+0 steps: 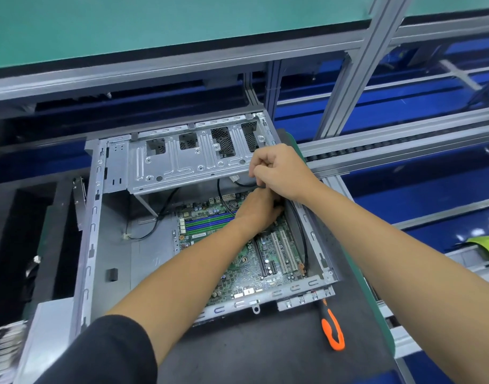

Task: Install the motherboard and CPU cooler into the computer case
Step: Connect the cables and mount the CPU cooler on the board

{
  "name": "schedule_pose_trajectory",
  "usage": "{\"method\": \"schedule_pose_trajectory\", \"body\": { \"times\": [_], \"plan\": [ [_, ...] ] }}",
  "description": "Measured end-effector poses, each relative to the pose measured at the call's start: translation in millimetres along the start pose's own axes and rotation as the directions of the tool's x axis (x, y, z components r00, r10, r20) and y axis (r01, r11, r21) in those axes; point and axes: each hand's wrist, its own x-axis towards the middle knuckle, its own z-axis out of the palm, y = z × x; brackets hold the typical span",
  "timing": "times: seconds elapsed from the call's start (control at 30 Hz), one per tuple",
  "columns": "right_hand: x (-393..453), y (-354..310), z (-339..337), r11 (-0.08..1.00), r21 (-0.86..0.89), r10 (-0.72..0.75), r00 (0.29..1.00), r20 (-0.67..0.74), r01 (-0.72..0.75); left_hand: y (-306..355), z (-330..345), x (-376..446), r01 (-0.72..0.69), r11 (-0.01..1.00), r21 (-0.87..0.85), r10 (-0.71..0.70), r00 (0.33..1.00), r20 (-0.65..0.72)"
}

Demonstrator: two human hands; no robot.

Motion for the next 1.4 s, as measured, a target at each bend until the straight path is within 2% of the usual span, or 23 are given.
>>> {"method": "schedule_pose_trajectory", "body": {
  "times": [0.17,0.23,0.3,0.4,0.5,0.63,0.73,0.83,1.0,1.1,1.27,1.4],
  "plan": [
    [-0.5,0.0,1.1,1.000,0.008,0.002,1.000,0.004,-0.002,-9.5,-12.9,-11.2,-0.151,0.979,0.138,0.145,0.988,0.051],
    [-0.5,0.5,1.2,1.000,0.008,-0.002,1.000,0.005,0.002,-22.5,-24.6,-13.7,-0.140,0.980,0.140,0.134,0.990,0.048],
    [-0.6,0.9,1.5,1.000,0.013,0.001,1.000,0.005,-0.001,-40.9,-36.6,-13.9,-0.009,0.994,0.108,0.008,1.000,0.010],
    [-0.7,1.8,2.0,1.000,0.021,0.014,1.000,0.005,-0.014,-66.1,-46.3,-10.6,0.204,0.975,0.087,-0.204,0.979,-0.007],
    [0.5,2.6,2.3,1.000,0.019,0.023,1.000,0.004,-0.023,-71.0,-45.6,1.6,0.222,0.956,0.191,-0.229,0.973,0.014],
    [1.0,2.5,2.4,0.999,0.025,0.028,1.000,-0.001,-0.028,-65.6,-42.3,21.8,0.228,0.915,0.332,-0.282,0.951,0.124],
    [0.9,2.3,2.5,0.999,0.030,0.031,1.000,-0.005,-0.030,-68.8,-40.6,27.8,0.269,0.907,0.323,-0.332,0.930,0.156],
    [0.9,2.5,2.4,0.999,0.037,0.032,0.999,-0.004,-0.031,-73.5,-42.3,22.7,0.262,0.937,0.229,-0.301,0.941,0.155],
    [1.8,4.2,1.3,0.998,0.064,0.022,1.000,-0.005,-0.022,-78.1,-59.6,6.1,0.150,0.972,0.180,-0.185,0.963,0.196],
    [2.3,4.6,0.8,0.997,0.081,0.018,1.000,-0.003,-0.018,-84.3,-63.8,-1.8,0.182,0.978,0.101,-0.201,0.950,0.238],
    [2.4,3.6,1.8,0.993,0.113,0.019,1.000,-0.007,-0.018,-74.6,-58.6,-2.9,0.150,0.966,0.208,-0.191,0.963,0.192],
    [3.5,4.7,1.8,0.990,0.136,0.034,0.999,-0.013,-0.032,-71.3,-58.3,-3.2,0.106,0.979,0.175,-0.137,0.974,0.180]
  ]
}}
